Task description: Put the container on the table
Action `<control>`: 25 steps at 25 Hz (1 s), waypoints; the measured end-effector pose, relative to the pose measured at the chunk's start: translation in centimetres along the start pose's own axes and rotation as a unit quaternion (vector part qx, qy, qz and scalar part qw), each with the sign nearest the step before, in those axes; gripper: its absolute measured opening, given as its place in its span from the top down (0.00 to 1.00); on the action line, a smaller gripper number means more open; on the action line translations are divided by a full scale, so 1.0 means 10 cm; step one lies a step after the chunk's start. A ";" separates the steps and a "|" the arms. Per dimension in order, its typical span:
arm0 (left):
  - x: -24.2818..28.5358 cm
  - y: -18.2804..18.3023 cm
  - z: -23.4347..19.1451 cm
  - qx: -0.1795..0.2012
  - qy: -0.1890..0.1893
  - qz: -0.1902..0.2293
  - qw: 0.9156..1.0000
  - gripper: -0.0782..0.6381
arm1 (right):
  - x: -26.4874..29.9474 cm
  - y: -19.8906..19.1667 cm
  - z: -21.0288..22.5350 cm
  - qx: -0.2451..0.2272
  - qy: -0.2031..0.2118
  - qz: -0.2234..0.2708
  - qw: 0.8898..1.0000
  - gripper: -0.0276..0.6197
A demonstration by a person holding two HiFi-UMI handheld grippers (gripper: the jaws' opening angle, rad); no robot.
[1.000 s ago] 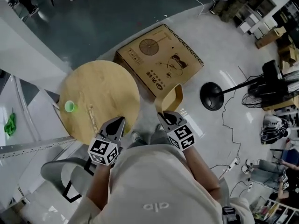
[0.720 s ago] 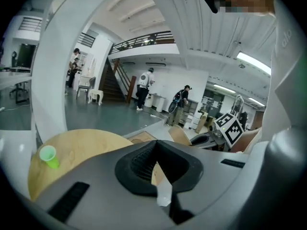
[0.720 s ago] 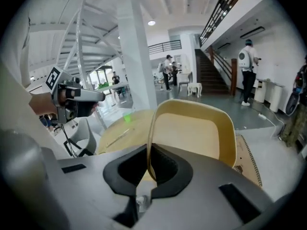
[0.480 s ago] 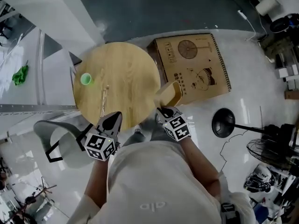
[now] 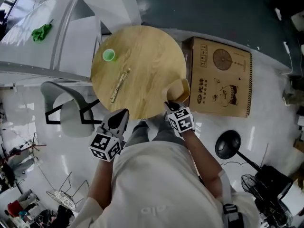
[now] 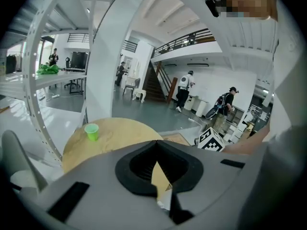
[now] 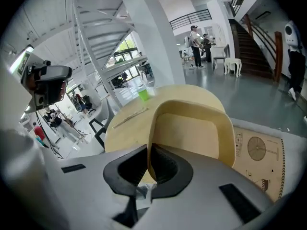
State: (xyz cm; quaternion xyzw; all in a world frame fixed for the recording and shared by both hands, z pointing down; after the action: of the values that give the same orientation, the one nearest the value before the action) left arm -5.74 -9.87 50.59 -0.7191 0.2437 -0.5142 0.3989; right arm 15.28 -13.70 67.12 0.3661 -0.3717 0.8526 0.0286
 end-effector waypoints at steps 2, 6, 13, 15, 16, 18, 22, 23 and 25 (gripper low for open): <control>-0.05 -0.03 -0.02 -0.010 0.020 -0.001 1.000 0.87 | 0.12 0.01 0.04 0.000 0.013 -0.018 1.000 0.91; -0.19 -0.12 -0.07 -0.027 0.055 -0.001 0.998 0.87 | 0.32 -0.03 0.12 0.006 0.020 -0.052 0.998 0.89; -0.43 -0.30 -0.17 -0.054 0.108 -0.005 0.993 0.87 | 0.58 -0.10 0.21 0.021 0.019 -0.095 0.995 0.84; -0.49 -0.33 -0.20 -0.060 0.120 -0.002 0.991 0.87 | 0.64 -0.10 0.21 0.017 0.019 -0.101 0.995 0.83; -0.52 -0.34 -0.21 -0.063 0.125 -0.001 0.990 0.87 | 0.66 -0.10 0.21 0.016 0.018 -0.104 0.994 0.83; -0.57 -0.38 -0.22 -0.069 0.134 0.001 0.989 0.87 | 0.71 -0.11 0.22 0.012 0.017 -0.109 0.994 0.82; -0.70 -0.44 -0.23 -0.077 0.150 0.004 0.986 0.87 | 0.77 -0.15 0.20 0.008 0.016 -0.120 0.993 0.80; -0.73 -0.46 -0.23 -0.080 0.154 0.005 0.985 0.87 | 0.79 -0.15 0.19 0.007 0.016 -0.122 0.992 0.80; -0.78 -0.48 -0.24 -0.083 0.161 0.006 0.983 0.87 | 0.81 -0.14 0.18 0.003 0.016 -0.123 0.992 0.80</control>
State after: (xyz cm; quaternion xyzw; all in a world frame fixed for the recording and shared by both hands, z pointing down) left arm -11.04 -2.00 50.63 -0.6562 0.3513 -0.5984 0.2964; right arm 10.91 -15.65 74.07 0.3950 -0.3208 0.8497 0.1380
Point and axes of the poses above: the fingertips, and each gripper's own axes: x forward along the fingers, z to its right, y out of its top, the point moved 5 cm from there along -x, backward along the fingers, and after that the axes turned 12 degrees about y, right-handed, at the moved point
